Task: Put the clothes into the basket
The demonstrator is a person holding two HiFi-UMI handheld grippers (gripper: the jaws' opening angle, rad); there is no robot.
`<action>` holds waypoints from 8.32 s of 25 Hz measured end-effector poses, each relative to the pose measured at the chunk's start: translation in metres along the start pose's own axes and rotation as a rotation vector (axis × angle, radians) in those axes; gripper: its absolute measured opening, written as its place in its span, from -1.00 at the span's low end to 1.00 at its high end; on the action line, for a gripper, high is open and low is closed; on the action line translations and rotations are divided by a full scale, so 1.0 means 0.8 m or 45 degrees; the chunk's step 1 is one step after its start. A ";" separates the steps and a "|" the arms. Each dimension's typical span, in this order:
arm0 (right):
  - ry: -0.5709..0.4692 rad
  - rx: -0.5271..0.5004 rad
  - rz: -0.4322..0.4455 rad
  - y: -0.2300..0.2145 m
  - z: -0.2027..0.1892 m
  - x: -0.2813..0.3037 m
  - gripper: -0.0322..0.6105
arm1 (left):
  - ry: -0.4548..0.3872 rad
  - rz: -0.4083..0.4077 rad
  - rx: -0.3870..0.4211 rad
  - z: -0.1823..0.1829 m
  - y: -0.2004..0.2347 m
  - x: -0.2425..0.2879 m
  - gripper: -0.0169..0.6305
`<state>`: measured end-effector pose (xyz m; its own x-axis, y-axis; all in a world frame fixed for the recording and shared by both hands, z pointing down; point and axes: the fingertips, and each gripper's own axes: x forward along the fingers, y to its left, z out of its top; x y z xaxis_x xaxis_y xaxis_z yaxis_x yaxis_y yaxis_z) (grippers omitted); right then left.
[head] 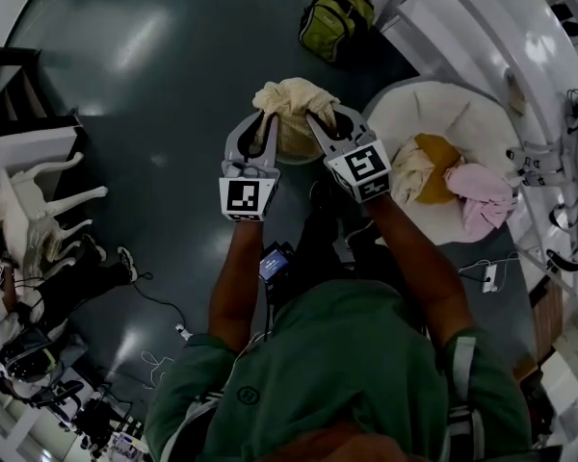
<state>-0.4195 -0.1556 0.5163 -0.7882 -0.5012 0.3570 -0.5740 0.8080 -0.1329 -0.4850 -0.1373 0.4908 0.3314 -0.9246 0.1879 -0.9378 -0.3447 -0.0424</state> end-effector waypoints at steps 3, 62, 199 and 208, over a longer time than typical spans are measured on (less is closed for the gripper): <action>0.104 0.055 0.035 -0.001 -0.025 0.021 -0.74 | 0.095 -0.002 -0.047 -0.031 0.009 0.007 -0.79; 0.452 0.079 -0.292 -0.180 -0.178 -0.127 -0.24 | 0.376 -0.418 0.038 -0.072 -0.165 0.132 -0.53; 0.317 0.130 -0.067 -0.038 -0.064 0.045 -0.71 | 0.347 0.052 -0.320 -0.110 0.054 0.020 -0.89; 0.401 0.159 -0.042 -0.030 -0.088 0.050 -0.57 | 0.353 0.030 -0.317 -0.115 0.055 0.017 -0.77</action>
<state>-0.4221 -0.1731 0.5992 -0.6730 -0.3903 0.6283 -0.6360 0.7390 -0.2222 -0.5315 -0.1500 0.5816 0.3005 -0.8412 0.4495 -0.9527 -0.2421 0.1838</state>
